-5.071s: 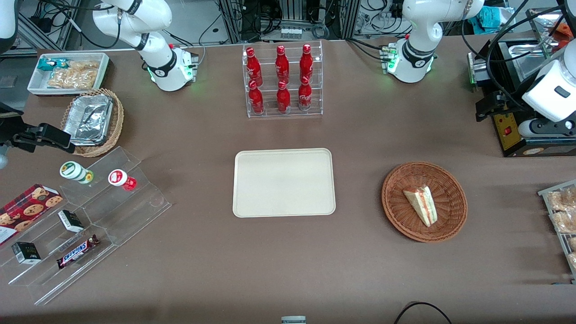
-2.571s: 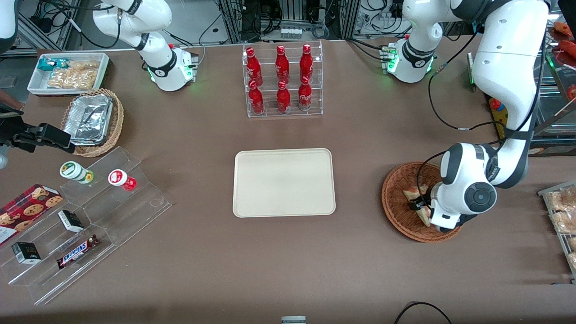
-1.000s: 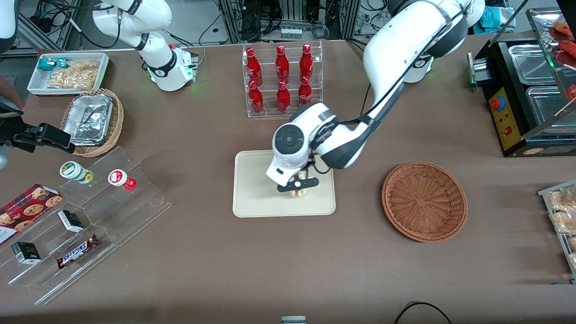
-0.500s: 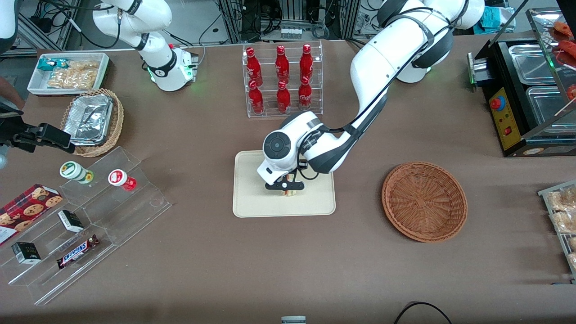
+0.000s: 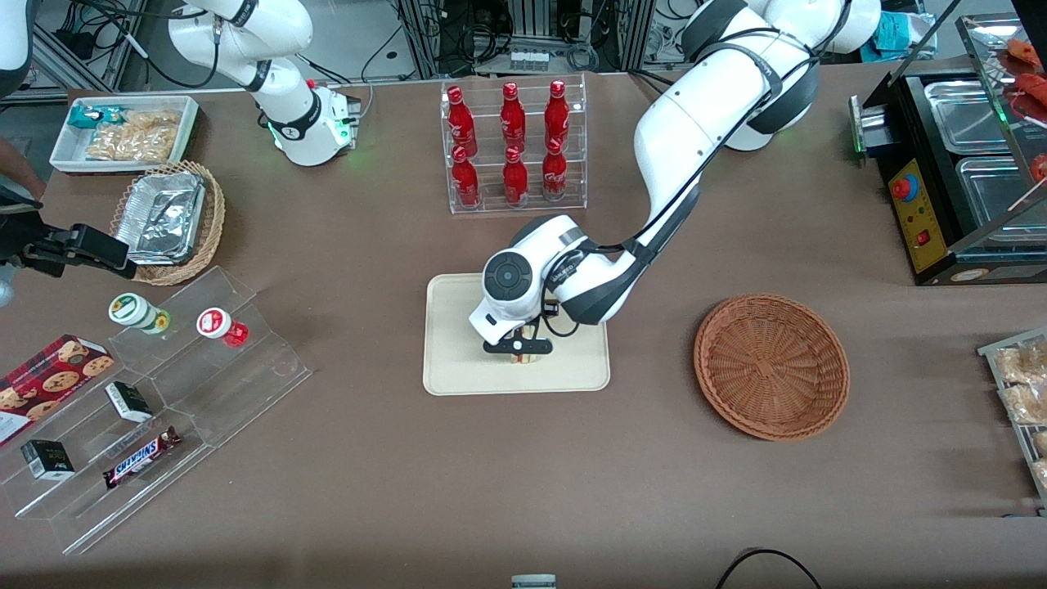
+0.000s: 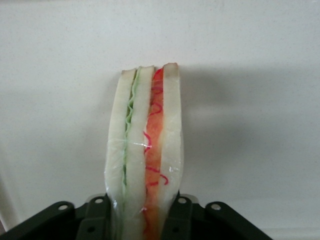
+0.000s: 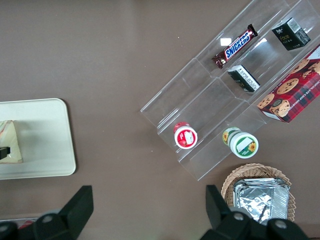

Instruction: Place sandwich from basket to tray

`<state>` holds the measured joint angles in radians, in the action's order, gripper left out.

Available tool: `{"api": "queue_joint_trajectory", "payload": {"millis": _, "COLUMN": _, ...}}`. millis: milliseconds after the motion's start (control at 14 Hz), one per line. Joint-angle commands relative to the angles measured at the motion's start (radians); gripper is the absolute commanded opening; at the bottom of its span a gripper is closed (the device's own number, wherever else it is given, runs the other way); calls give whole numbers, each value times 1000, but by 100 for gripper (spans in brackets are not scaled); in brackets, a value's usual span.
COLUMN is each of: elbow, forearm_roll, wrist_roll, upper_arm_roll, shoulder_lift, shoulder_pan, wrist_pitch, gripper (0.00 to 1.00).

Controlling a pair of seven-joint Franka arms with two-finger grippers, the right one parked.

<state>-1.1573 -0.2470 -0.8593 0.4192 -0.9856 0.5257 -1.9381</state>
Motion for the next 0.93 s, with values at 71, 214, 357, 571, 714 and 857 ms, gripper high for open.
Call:
{"api": "queue_joint_trajectory", "payload": {"millis": 71, "elbow": 33, "forearm_roll": -8, "wrist_roll": -14, "upper_arm_roll": -5, "shoulder_lift": 50, "shoulder_pan": 10, "wrist_pitch": 60, "gripper": 100}}
{"api": "queue_joint_trajectory", "payload": {"millis": 214, "elbow": 24, "forearm_roll": -6, "wrist_roll": -15, "upper_arm_roll": -5, "shoulder_lift": 126, "shoulder_pan": -9, "wrist_pitch": 111, "gripper": 100}}
{"api": "queue_joint_trajectory", "payload": {"millis": 357, "elbow": 18, "forearm_roll": -3, "wrist_roll": -15, "upper_arm_roll": -5, "shoulder_lift": 197, "shoulder_pan": -71, "wrist_pitch": 175, "gripper": 100}}
{"api": "queue_joint_trajectory", "payload": {"millis": 571, "elbow": -138, "forearm_roll": -6, "wrist_roll": 18, "upper_arm_roll": -3, "shoulder_lift": 371, "shoulder_pan": -209, "wrist_pitch": 246, "gripper": 99}}
{"api": "queue_joint_trajectory", "payload": {"millis": 714, "elbow": -276, "forearm_roll": -3, "wrist_roll": 116, "upper_arm_roll": -3, "shoulder_lift": 500, "shoulder_pan": -323, "wrist_pitch": 243, "gripper": 99}}
{"api": "queue_joint_trajectory", "payload": {"millis": 857, "elbow": -376, "forearm_roll": -3, "wrist_roll": 179, "upper_arm_roll": -2, "shoulder_lift": 603, "shoulder_pan": -412, "wrist_pitch": 258, "gripper": 99}}
